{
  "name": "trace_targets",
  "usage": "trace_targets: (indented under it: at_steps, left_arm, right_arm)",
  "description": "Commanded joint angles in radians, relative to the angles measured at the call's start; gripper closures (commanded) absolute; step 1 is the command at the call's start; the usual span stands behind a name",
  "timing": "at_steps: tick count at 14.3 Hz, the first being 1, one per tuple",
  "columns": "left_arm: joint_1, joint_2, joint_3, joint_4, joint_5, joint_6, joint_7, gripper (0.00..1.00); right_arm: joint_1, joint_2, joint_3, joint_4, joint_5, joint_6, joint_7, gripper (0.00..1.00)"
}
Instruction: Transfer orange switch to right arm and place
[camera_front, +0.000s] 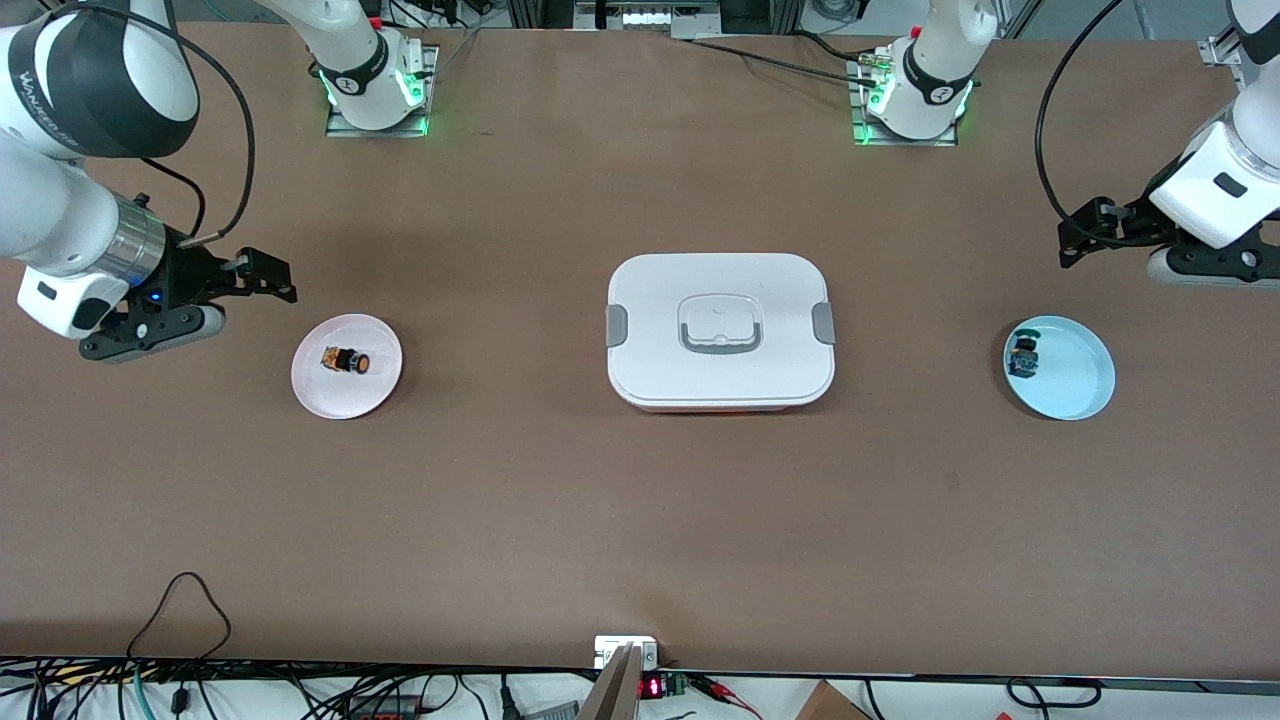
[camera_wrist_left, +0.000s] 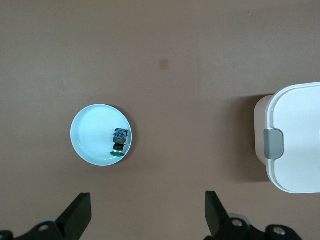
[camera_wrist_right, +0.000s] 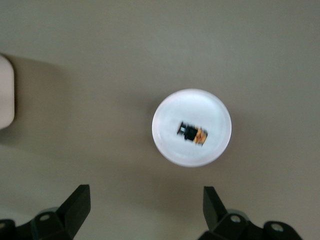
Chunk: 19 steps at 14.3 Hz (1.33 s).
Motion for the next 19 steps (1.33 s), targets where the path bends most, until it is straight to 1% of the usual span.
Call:
trace_targets:
  at_steps: [1, 2, 3, 5, 7, 8, 10, 15, 19]
  left_arm:
    - [0.000, -0.012, -0.003, -0.001, -0.013, -0.014, -0.012, 0.00]
    - [0.000, -0.012, -0.003, -0.001, -0.013, -0.014, -0.012, 0.00]
    - [0.000, -0.012, -0.003, -0.001, -0.013, -0.017, -0.012, 0.00]
    - [0.000, -0.012, -0.003, 0.004, -0.013, -0.028, -0.013, 0.00]
    - [0.000, -0.009, -0.003, 0.005, -0.013, -0.028, -0.013, 0.00]
    - [0.000, -0.010, -0.002, 0.005, -0.013, -0.028, -0.013, 0.00]
    - [0.000, -0.010, -0.003, 0.007, -0.010, -0.028, -0.013, 0.00]
    - [-0.001, -0.010, -0.005, 0.007, -0.008, -0.028, -0.013, 0.00]
    - [-0.001, -0.010, -0.005, 0.007, -0.008, -0.028, -0.013, 0.00]
  right_arm:
    - [-0.020, -0.029, -0.008, 0.031, -0.111, -0.046, 0.086, 0.00]
    - [-0.040, -0.029, -0.008, 0.051, -0.180, -0.042, 0.080, 0.00]
    - [-0.056, -0.029, -0.008, 0.077, -0.207, -0.049, 0.082, 0.00]
    - [-0.118, -0.030, 0.000, 0.143, -0.166, -0.083, 0.090, 0.00]
    - [-0.157, -0.029, -0.003, 0.189, -0.097, -0.137, 0.090, 0.00]
    - [-0.154, -0.030, -0.003, 0.193, -0.096, -0.152, 0.090, 0.00]
    - [-0.149, -0.070, 0.000, 0.183, -0.107, -0.196, 0.092, 0.00]
    - [-0.146, -0.095, -0.002, 0.170, -0.107, -0.206, 0.086, 0.00]
    - [-0.149, -0.093, -0.003, 0.170, -0.107, -0.209, 0.086, 0.00]
